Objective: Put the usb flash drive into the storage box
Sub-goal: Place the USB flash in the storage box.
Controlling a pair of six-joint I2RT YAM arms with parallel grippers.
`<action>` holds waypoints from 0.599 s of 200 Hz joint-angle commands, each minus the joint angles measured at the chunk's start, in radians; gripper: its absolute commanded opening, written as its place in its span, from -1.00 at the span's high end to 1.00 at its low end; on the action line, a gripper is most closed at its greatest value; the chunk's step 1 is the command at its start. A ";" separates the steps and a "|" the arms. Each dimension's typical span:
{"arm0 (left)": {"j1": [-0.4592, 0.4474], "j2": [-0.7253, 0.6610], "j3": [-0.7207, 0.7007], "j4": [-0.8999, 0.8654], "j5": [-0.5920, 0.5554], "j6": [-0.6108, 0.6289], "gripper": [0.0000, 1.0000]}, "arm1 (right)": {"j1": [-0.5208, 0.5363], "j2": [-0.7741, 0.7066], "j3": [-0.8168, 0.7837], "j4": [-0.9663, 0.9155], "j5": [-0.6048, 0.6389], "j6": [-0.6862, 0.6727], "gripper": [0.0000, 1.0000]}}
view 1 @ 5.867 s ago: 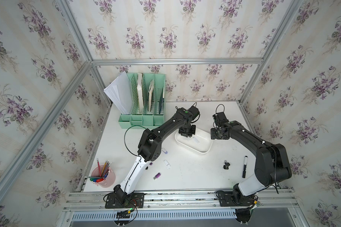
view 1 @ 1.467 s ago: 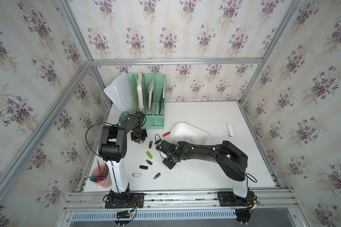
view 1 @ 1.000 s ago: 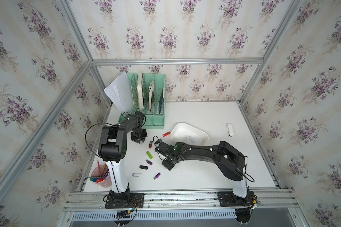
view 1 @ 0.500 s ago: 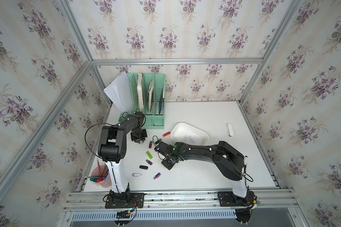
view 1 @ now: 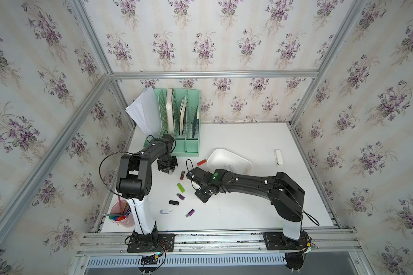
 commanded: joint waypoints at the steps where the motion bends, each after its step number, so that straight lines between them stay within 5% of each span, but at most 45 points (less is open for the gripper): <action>1: 0.000 -0.027 0.011 -0.039 0.009 0.007 0.61 | -0.034 -0.043 0.024 -0.054 0.055 0.000 0.66; 51: -0.046 -0.093 0.076 -0.106 0.027 -0.011 0.61 | -0.209 -0.135 0.040 -0.105 0.103 -0.054 0.66; 120: -0.223 -0.047 0.381 -0.250 0.022 -0.053 0.60 | -0.421 -0.124 -0.056 -0.040 0.132 -0.120 0.67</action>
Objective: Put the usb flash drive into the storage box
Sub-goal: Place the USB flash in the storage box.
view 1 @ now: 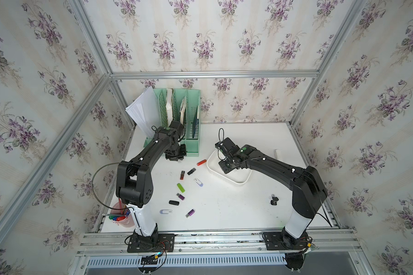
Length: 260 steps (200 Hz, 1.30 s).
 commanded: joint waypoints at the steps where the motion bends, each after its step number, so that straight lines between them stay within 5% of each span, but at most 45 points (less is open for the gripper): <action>1: -0.050 0.024 0.092 -0.079 0.003 -0.027 0.60 | -0.036 0.007 -0.020 0.026 0.030 -0.037 0.67; 77: -0.219 0.165 0.377 -0.149 0.035 -0.055 0.59 | -0.073 0.067 -0.094 0.069 0.115 -0.078 0.69; 177: -0.298 0.252 0.479 -0.164 0.051 -0.063 0.58 | -0.098 0.114 -0.147 0.108 0.172 -0.079 0.70; 221: -0.317 0.279 0.498 -0.166 0.049 -0.066 0.58 | -0.108 0.136 -0.153 0.118 0.171 -0.082 0.61; 260: -0.330 0.308 0.505 -0.167 0.051 -0.064 0.58 | -0.108 0.136 -0.150 0.118 0.169 -0.081 0.33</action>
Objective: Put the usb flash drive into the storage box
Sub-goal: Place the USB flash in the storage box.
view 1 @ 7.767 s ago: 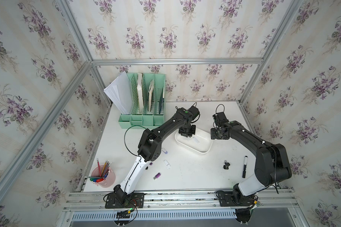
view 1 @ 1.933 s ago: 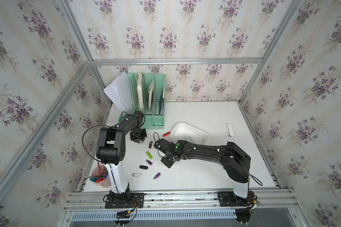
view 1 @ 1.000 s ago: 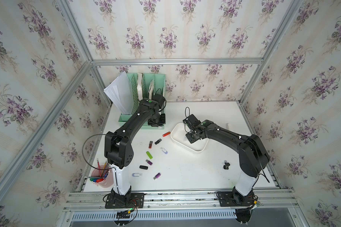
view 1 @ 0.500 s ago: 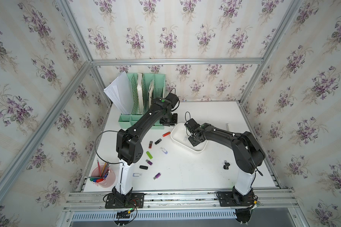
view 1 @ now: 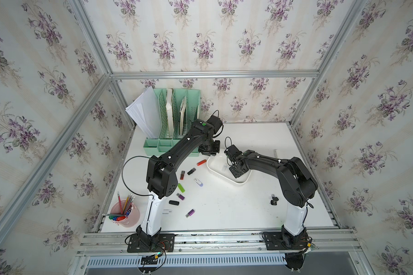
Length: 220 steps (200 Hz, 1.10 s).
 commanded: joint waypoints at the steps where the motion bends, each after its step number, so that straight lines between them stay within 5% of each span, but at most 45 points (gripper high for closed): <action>1: -0.006 0.016 0.009 -0.014 0.001 -0.002 0.58 | 0.001 -0.002 0.003 0.004 0.014 0.000 0.32; 101: -0.034 0.116 0.034 -0.013 0.010 0.000 0.57 | -0.006 -0.269 0.019 -0.093 0.072 0.096 0.02; 220: -0.070 0.317 0.193 -0.033 -0.006 0.018 0.52 | -0.220 -0.394 -0.149 -0.089 0.036 0.305 -0.19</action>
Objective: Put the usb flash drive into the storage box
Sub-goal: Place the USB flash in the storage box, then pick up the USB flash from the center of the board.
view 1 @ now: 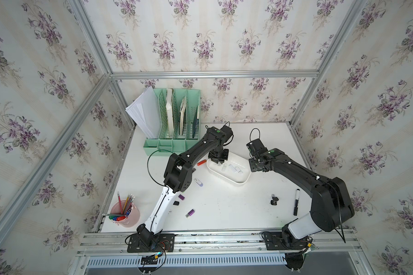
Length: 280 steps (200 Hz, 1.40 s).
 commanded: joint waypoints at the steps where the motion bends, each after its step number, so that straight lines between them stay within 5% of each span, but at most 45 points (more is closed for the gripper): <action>1: -0.003 0.023 0.012 -0.016 -0.018 0.011 0.52 | -0.035 -0.010 -0.010 0.003 -0.030 0.056 -0.19; 208: -0.062 0.166 0.139 -0.038 -0.038 0.013 0.43 | -0.053 0.012 -0.117 0.035 -0.154 0.081 -0.22; 280: -0.056 0.125 0.140 -0.046 -0.033 0.012 -0.09 | -0.052 -0.011 -0.140 0.039 -0.168 0.090 -0.21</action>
